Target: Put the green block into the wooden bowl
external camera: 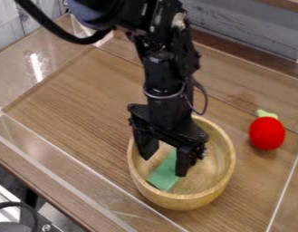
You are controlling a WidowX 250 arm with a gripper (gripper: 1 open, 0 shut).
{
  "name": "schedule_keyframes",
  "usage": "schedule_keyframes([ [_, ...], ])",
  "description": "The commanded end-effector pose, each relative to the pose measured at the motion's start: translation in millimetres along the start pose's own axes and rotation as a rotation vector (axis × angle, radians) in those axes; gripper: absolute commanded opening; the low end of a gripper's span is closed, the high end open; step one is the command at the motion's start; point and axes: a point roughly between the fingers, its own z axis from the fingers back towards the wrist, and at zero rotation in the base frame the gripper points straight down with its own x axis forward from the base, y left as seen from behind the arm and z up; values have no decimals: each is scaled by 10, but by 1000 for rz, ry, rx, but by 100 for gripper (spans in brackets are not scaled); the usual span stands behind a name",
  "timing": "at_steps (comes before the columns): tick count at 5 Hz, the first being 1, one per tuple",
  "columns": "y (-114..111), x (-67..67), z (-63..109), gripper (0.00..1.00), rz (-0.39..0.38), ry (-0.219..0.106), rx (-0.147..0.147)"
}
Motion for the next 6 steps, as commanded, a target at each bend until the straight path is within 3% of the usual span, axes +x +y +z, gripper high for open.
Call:
schedule_keyframes([
  [1,24,52,106,100,-5,-32,0],
  [6,126,99,331,100,-24,-39,15],
])
